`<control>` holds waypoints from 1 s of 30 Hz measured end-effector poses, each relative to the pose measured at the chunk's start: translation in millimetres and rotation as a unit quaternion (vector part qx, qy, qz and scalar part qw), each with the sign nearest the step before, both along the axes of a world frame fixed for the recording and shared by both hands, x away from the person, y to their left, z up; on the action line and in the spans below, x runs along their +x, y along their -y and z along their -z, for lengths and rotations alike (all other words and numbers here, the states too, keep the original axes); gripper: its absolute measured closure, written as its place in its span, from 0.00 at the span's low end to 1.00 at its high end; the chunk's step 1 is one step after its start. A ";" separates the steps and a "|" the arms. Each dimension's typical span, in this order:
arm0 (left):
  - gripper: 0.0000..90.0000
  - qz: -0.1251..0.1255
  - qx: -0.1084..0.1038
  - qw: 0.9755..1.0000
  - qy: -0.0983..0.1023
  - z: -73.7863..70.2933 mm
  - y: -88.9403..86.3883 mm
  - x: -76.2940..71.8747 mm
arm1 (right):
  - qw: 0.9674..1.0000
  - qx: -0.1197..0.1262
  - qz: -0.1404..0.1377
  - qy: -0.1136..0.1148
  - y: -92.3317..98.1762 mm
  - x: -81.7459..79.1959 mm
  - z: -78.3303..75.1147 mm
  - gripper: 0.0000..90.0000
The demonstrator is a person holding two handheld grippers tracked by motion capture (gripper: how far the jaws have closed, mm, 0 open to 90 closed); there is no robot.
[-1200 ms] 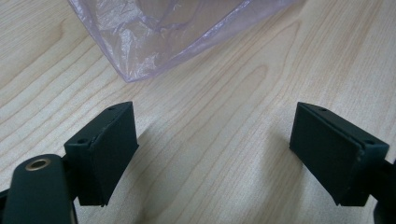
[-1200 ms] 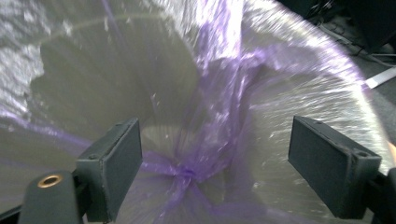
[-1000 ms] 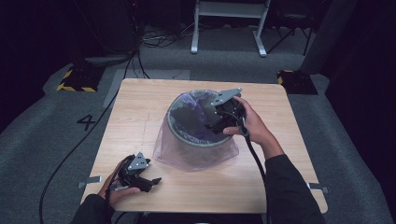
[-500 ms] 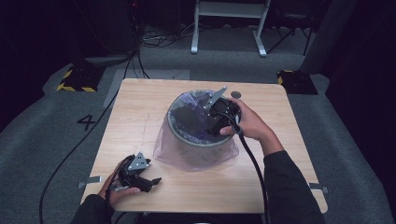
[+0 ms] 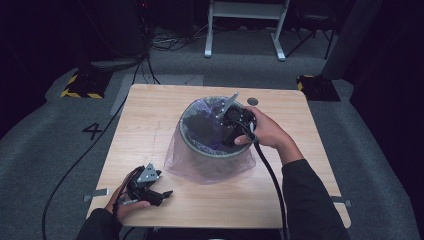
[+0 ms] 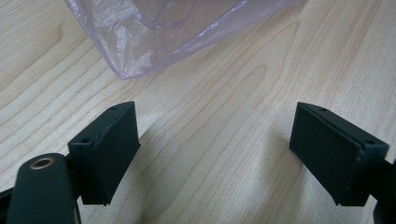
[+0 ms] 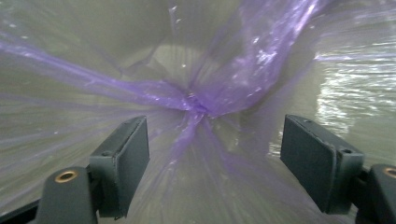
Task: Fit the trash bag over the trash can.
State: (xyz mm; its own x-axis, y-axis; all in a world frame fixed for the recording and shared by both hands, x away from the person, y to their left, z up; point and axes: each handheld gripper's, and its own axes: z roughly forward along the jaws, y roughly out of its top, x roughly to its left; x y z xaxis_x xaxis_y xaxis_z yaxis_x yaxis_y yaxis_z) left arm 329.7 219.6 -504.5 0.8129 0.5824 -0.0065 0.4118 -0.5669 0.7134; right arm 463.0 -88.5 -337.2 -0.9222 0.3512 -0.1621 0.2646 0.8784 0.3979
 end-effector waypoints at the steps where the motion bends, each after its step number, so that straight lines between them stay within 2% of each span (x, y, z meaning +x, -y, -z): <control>1: 0.17 0.000 0.000 1.000 0.000 0.0 0.0 0.0 | 1.000 0.002 0.004 -0.003 -0.3 0.0 -0.1 0.26; 5: 0.17 0.000 -0.001 1.000 0.000 0.0 0.1 0.0 | 1.000 0.012 0.010 -0.006 1.1 0.6 -0.5 0.24; 8: 0.17 0.000 -0.001 1.000 0.000 0.0 0.1 0.0 | 1.000 0.009 0.012 0.001 1.5 -0.8 -1.4 0.24; 12: 0.17 0.000 -0.001 1.000 0.000 0.1 0.1 0.0 | 1.000 0.026 0.017 0.005 4.6 -3.9 -4.3 0.24; 15: 0.17 0.000 -0.001 1.000 0.000 0.1 0.1 0.1 | 0.999 0.039 0.014 0.013 8.0 -6.5 -7.5 0.24; 17: 0.17 -0.001 -0.001 1.000 0.000 0.1 0.1 0.1 | 0.999 0.045 0.013 0.027 11.3 -8.3 -10.3 0.25; 20: 0.17 0.000 -0.001 1.000 0.000 0.1 0.1 0.1 | 0.997 0.056 0.027 0.048 16.3 -9.7 -13.4 0.25; 30: 0.17 0.000 -0.001 1.000 0.000 0.1 0.1 0.1 | 0.990 0.122 0.035 0.067 37.1 -19.6 -28.8 0.24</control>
State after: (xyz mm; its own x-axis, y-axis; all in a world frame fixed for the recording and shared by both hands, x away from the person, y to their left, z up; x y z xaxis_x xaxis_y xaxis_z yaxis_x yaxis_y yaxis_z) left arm 329.8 219.5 -504.6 0.8125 0.5830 -0.0077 0.4128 -0.5659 0.7137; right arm 443.3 -125.7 -308.3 -0.8701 0.4571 -0.1843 0.2516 0.7336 0.6312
